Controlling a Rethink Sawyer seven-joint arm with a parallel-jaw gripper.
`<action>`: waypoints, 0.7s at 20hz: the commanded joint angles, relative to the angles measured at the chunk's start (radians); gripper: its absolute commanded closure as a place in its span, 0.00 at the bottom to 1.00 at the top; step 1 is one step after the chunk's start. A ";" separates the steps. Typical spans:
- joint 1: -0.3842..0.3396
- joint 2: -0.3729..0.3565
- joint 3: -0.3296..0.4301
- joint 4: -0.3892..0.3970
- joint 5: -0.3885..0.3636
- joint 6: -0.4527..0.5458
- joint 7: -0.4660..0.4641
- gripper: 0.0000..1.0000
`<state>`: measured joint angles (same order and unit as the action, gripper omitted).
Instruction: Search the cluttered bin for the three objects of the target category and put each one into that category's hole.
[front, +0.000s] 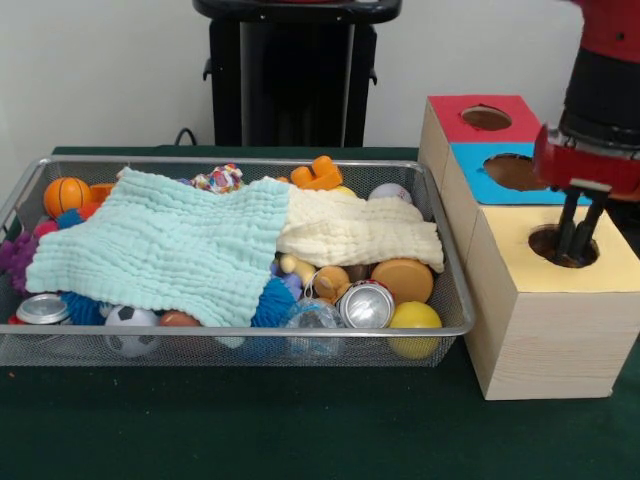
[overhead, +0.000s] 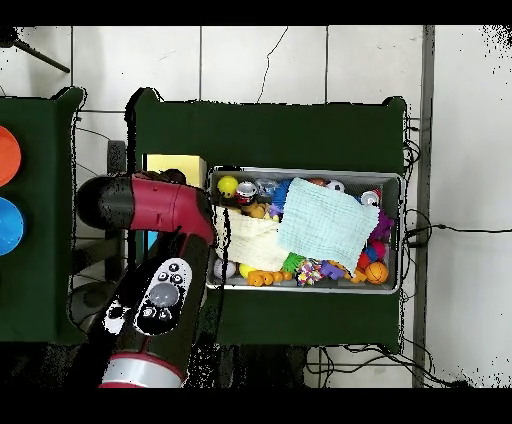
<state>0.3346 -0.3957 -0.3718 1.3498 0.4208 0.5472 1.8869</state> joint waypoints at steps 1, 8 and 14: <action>0.002 -0.124 0.025 0.097 -0.022 0.140 0.173 1.00; -0.005 -0.156 0.012 0.087 -0.029 0.188 0.174 1.00; -0.050 -0.177 0.017 0.117 -0.062 0.252 0.108 1.00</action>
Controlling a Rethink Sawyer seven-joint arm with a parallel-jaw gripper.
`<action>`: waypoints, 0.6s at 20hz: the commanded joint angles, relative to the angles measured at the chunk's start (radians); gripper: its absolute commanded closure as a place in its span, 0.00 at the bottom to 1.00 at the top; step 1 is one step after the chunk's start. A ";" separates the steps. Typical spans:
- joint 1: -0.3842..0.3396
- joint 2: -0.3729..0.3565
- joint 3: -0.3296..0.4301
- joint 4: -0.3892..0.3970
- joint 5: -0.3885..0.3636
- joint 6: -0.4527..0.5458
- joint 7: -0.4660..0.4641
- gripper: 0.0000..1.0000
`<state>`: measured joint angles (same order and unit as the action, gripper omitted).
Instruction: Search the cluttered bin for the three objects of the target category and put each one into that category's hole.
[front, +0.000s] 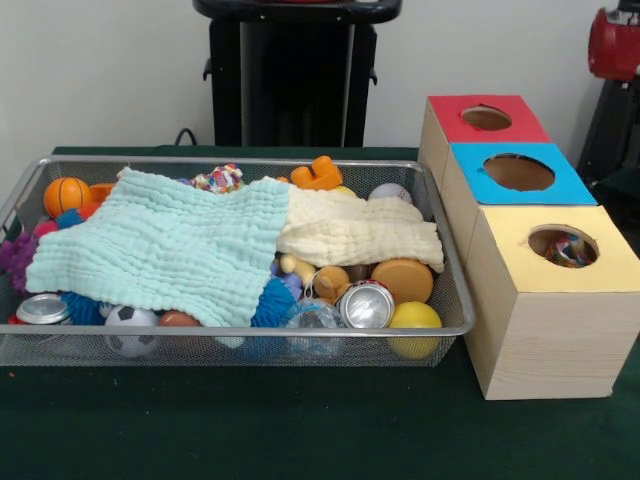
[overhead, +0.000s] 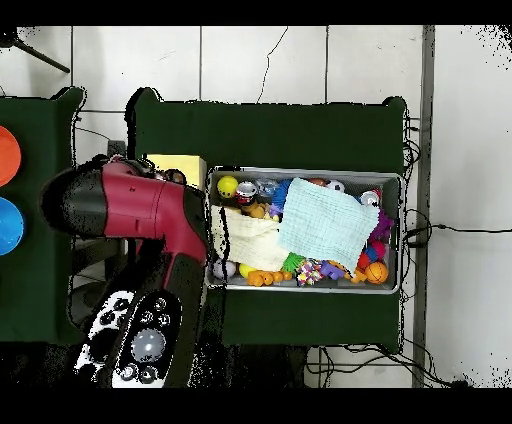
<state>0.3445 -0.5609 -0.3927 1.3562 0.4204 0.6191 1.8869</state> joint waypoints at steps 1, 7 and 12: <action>-0.064 -0.015 0.036 0.114 -0.068 0.187 0.099 1.00; -0.083 -0.018 0.027 0.111 -0.108 0.201 0.060 1.00; -0.129 -0.042 0.062 0.167 -0.137 0.129 0.018 1.00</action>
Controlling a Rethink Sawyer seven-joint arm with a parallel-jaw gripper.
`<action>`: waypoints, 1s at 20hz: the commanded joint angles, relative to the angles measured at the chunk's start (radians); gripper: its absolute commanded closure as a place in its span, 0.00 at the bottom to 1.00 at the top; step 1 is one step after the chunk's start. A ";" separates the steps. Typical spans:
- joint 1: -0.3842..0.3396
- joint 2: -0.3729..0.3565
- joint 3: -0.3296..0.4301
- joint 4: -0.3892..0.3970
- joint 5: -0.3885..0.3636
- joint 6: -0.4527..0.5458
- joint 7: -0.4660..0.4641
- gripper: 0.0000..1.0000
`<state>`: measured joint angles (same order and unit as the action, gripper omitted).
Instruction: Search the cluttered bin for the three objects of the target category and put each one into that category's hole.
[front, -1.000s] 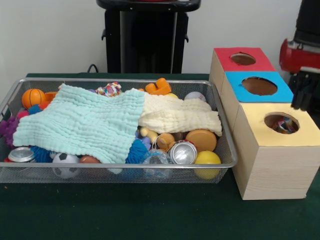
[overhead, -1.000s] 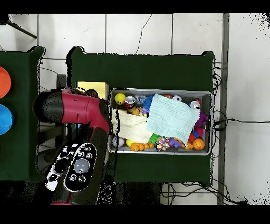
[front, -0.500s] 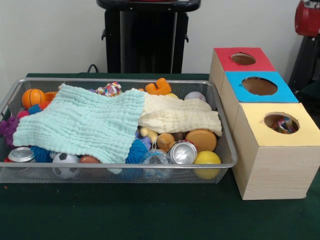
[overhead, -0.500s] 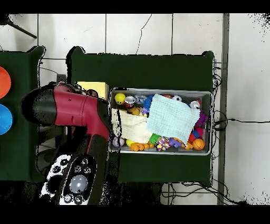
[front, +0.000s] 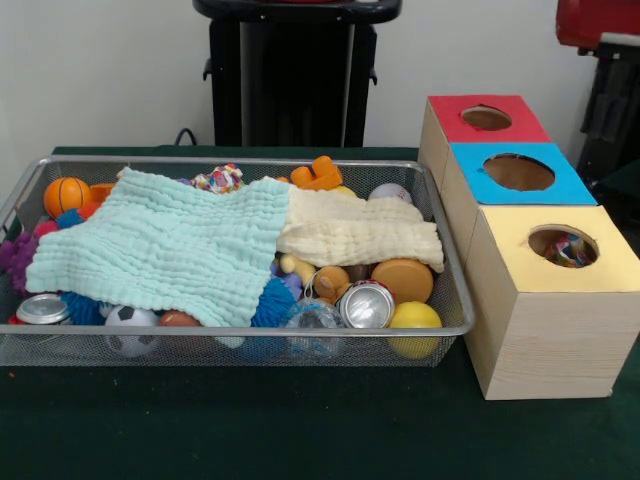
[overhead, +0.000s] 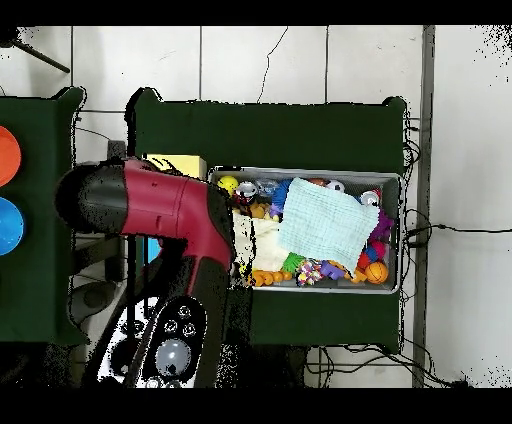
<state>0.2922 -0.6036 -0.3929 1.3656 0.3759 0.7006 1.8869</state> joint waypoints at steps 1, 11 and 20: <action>-0.089 -0.006 0.073 0.170 -0.099 0.027 0.009 1.00; -0.190 -0.052 0.162 0.236 -0.180 -0.068 -0.063 1.00; -0.274 -0.064 0.227 0.276 -0.266 -0.145 -0.075 1.00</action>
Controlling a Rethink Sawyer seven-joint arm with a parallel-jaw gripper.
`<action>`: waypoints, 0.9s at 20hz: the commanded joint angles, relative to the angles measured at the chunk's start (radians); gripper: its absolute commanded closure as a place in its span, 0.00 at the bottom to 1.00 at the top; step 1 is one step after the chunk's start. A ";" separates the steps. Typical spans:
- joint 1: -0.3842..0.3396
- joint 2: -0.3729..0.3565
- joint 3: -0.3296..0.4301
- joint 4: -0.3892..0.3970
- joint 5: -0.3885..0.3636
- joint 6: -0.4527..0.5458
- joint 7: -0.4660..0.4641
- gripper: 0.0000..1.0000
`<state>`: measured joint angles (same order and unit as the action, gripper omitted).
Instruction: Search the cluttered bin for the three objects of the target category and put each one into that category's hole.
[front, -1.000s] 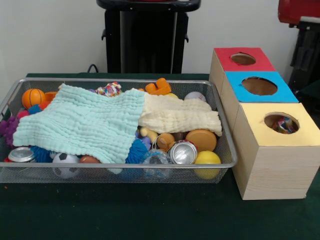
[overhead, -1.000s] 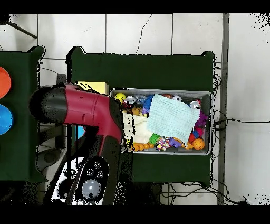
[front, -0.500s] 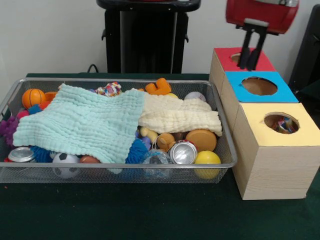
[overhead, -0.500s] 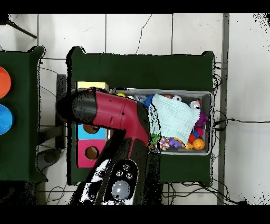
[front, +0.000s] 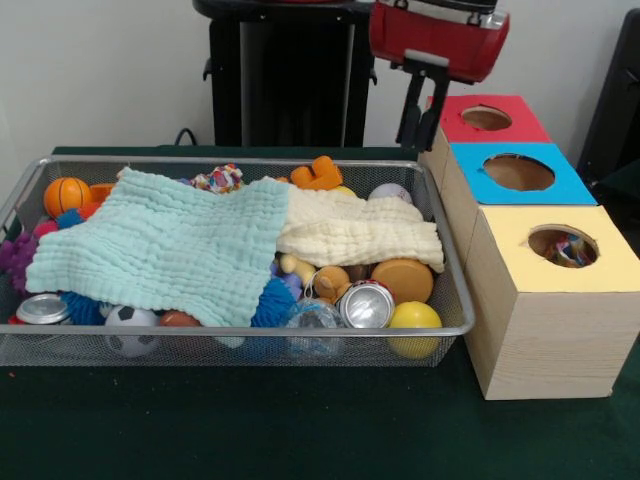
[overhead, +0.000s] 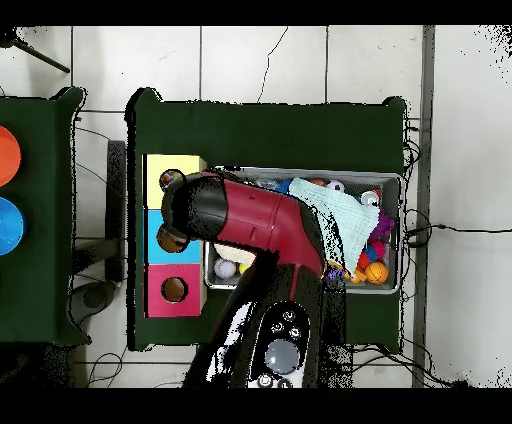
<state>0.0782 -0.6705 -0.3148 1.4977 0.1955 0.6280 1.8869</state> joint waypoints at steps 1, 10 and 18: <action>-0.066 0.002 0.155 0.145 -0.095 -0.074 -0.076 1.00; -0.101 -0.022 0.208 0.153 -0.173 -0.009 -0.087 0.00; -0.137 -0.057 0.226 0.220 -0.215 -0.042 -0.047 0.00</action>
<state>-0.0194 -0.7149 -0.1841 1.5585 0.0475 0.5892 1.8869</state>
